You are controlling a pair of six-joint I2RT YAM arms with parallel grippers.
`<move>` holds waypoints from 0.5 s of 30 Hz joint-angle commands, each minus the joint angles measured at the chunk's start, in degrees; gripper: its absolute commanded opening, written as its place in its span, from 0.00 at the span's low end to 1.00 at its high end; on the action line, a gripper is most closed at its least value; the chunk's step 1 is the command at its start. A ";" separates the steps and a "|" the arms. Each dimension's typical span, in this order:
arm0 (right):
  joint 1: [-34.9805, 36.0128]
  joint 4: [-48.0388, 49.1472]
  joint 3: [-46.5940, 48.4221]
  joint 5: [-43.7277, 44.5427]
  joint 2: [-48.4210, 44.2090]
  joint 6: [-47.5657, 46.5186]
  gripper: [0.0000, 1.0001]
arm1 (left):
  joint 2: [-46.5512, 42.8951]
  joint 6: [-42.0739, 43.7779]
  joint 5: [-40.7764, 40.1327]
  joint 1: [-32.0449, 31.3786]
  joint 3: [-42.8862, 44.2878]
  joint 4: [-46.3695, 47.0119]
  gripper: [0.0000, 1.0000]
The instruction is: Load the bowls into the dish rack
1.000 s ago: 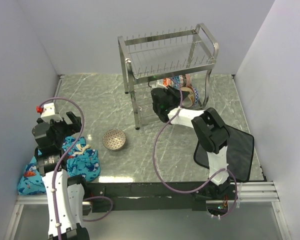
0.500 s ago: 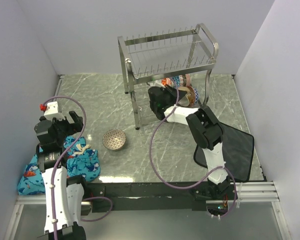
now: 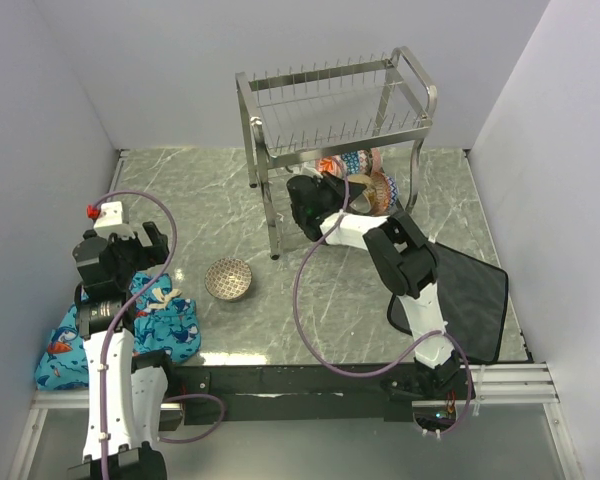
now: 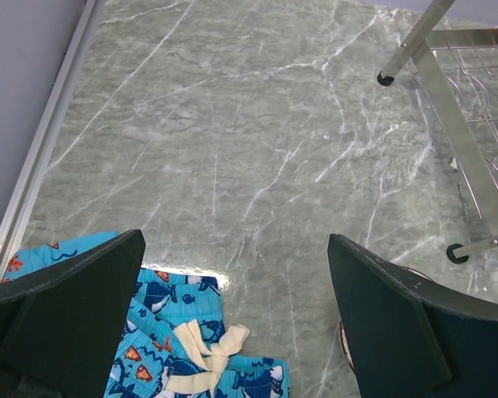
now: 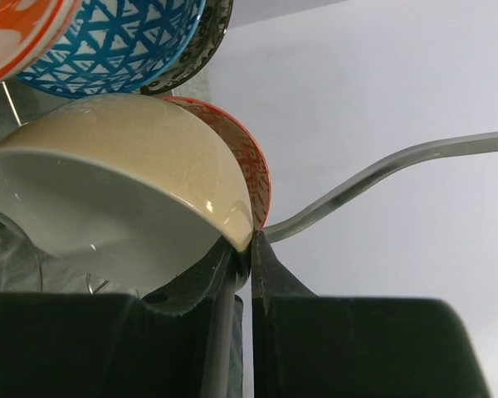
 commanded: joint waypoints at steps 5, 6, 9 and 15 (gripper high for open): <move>1.79 0.29 2.49 1.35 2.85 2.17 0.00 | -0.24 0.73 -0.80 -0.68 1.65 0.71 1.00; 2.05 0.12 2.67 1.35 3.11 2.17 0.04 | -0.24 1.08 -0.89 -0.76 1.74 0.62 0.99; 2.67 -0.23 2.50 1.00 3.29 2.17 0.39 | -0.41 1.35 -1.42 -0.85 1.83 0.36 0.99; 3.29 1.51 1.79 0.47 2.32 0.59 0.71 | -0.59 0.38 -1.24 -0.94 1.65 0.71 1.00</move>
